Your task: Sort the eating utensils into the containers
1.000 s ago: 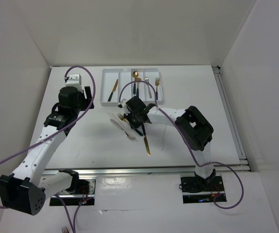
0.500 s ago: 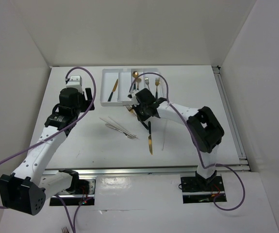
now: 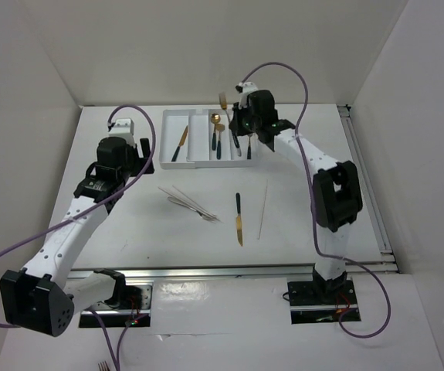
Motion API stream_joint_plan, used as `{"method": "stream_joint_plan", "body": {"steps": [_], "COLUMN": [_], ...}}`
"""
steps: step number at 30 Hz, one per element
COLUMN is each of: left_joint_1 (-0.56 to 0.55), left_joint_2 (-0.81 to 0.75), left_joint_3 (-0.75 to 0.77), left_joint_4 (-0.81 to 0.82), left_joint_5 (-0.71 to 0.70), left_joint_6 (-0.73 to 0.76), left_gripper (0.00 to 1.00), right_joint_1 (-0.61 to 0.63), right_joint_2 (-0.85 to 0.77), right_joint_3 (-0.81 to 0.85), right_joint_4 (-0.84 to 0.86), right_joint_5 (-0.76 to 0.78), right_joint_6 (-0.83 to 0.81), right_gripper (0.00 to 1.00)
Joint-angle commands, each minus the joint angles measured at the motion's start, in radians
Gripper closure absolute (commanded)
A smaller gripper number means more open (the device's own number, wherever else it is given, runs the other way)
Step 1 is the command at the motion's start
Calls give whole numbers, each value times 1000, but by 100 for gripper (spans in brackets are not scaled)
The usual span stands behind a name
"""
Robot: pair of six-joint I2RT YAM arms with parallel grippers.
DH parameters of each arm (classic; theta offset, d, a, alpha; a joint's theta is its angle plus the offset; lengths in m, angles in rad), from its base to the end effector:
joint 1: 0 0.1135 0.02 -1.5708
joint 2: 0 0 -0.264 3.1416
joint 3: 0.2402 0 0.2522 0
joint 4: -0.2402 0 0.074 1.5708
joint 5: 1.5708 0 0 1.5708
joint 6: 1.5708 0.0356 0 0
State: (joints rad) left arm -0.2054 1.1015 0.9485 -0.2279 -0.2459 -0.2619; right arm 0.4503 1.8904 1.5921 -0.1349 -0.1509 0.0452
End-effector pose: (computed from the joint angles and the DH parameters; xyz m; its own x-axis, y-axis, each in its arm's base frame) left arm 0.2491 -0.0430 0.3306 -0.3455 -0.1845 -0.9201 -0.1168 0.9813 -0.1529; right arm 0.4063 0.2023 0.3036 -0.4025 -0.1450 -0.9039 -0.5355 0.8381 0.1040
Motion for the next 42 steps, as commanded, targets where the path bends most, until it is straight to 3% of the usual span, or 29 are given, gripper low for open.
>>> {"method": "stream_joint_plan", "body": {"steps": [1, 6, 12, 17, 18, 19, 23, 30, 36, 42], "left_joint_1": [6, 6, 6, 6, 6, 6, 6, 6, -32, -101], "left_joint_2": [21, 43, 52, 63, 73, 74, 83, 54, 101, 132], "left_joint_3": [67, 90, 99, 118, 118, 130, 130, 101, 82, -10], "left_joint_4": [3, -39, -59, -90, -102, -113, -123, -188, -323, -372], "left_joint_5": [13, -6, 25, 54, 63, 86, 155, 464, 718, 665], "left_joint_6": [24, 24, 45, 95, 95, 125, 176, 358, 651, 881], "left_gripper": [9, 9, 0, 0, 0, 0, 0, 2, 24, 55], "right_joint_1": [-107, -165, -194, -194, -194, -194, -214, -225, -234, -243], "right_joint_2": [131, 269, 384, 404, 414, 414, 414, 302, 83, -66], "right_joint_3": [154, 259, 332, 332, 332, 332, 312, 244, 92, -43], "right_joint_4": [-103, -112, -121, -121, -121, -121, -121, -134, -109, -100], "right_joint_5": [-41, -61, -119, -145, -145, -145, -145, -156, -167, -153], "right_joint_6": [145, 196, 214, 223, 223, 223, 214, 147, 65, 28], "right_gripper": [100, 100, 100, 100, 94, 79, 55, 54, 54, 54]}}
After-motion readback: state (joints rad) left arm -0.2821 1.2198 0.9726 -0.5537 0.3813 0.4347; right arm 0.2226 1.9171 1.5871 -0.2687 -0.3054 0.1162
